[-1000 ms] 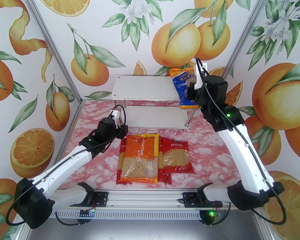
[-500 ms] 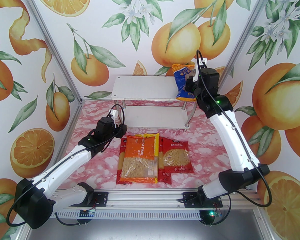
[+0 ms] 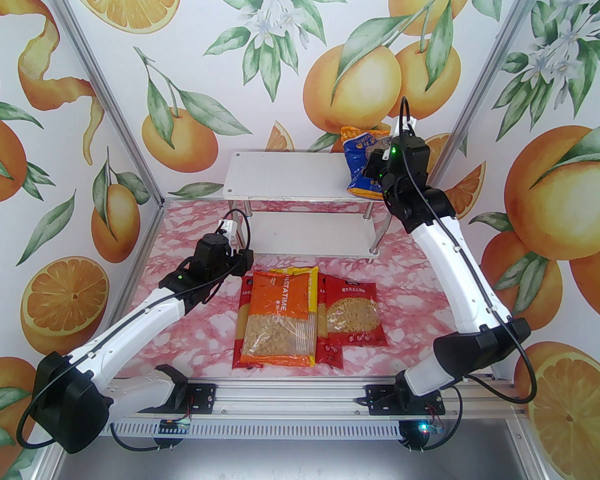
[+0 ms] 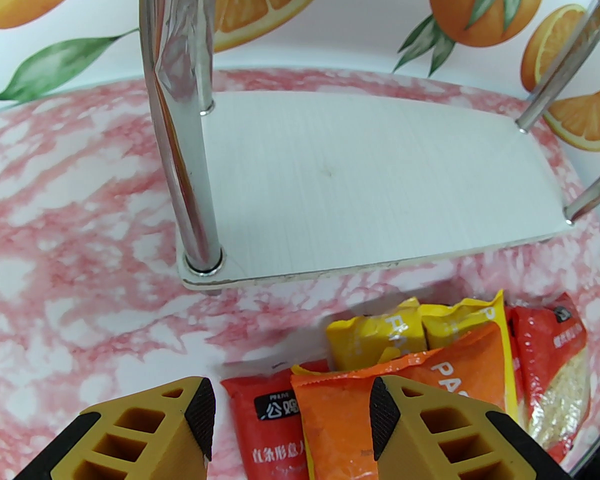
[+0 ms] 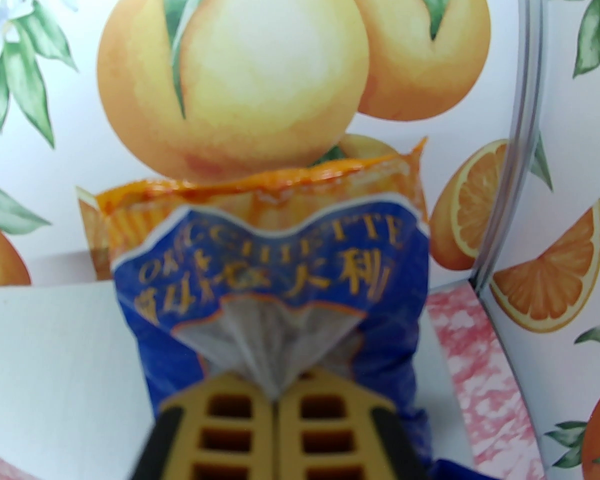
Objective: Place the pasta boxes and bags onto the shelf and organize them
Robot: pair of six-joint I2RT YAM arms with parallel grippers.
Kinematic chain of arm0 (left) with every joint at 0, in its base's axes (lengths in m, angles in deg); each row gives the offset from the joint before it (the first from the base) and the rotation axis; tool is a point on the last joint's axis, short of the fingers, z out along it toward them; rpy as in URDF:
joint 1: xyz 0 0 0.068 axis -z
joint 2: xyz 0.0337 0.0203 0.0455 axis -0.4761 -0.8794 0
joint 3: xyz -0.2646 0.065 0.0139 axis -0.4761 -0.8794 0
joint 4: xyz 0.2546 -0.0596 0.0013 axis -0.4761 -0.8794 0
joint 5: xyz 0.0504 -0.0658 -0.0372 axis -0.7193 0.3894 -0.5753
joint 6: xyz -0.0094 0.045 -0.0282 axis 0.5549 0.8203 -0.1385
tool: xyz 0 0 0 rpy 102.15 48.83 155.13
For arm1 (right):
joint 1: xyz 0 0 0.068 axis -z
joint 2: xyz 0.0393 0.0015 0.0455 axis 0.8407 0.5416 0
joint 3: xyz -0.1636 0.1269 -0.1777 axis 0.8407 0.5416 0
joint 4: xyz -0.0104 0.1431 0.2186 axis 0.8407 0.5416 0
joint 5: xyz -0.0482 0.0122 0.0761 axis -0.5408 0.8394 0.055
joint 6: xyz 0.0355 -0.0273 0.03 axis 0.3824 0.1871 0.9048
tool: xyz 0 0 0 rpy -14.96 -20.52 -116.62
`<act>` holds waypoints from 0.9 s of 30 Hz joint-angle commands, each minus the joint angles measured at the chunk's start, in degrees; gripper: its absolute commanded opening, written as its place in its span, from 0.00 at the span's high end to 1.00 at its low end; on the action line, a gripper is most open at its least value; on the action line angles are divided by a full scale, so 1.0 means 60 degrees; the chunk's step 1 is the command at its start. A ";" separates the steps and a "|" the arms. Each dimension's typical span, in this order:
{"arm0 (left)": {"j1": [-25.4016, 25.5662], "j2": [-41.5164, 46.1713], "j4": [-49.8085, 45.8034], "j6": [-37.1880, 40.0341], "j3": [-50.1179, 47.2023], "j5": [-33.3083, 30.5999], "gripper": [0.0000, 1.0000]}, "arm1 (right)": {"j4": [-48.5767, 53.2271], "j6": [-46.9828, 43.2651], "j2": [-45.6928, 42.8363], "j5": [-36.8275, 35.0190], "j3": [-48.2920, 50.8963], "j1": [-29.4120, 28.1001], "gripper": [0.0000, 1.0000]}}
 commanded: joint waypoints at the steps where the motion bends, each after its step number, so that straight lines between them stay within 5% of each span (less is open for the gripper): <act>1: -0.0058 -0.0106 -0.0038 0.0095 0.0126 0.0174 0.44 | -0.1025 0.0685 -0.0244 0.0002 0.0228 0.0003 1.00; 6: -0.0086 -0.0176 -0.0067 0.0140 0.0166 0.0194 0.43 | -0.1067 0.0925 -0.0302 0.0131 0.0838 -0.0012 0.98; 12: -0.0096 -0.0266 -0.0067 0.0147 0.0157 0.0263 0.43 | -0.1068 0.1273 -0.0186 0.0365 0.1261 -0.0010 0.73; 16: -0.0129 -0.0290 -0.0075 0.0151 0.0142 0.0312 0.42 | -0.1115 0.1499 -0.0070 0.0606 0.1330 -0.0012 0.38; 19: -0.0156 -0.0301 -0.0075 0.0147 0.0100 0.0381 0.41 | -0.1153 0.1578 -0.0023 0.0767 0.1383 -0.0019 0.23; 27: -0.0233 -0.0181 -0.0104 0.0157 0.0010 0.0332 0.41 | -0.1543 0.1542 -0.0434 0.1241 0.1278 0.0002 0.09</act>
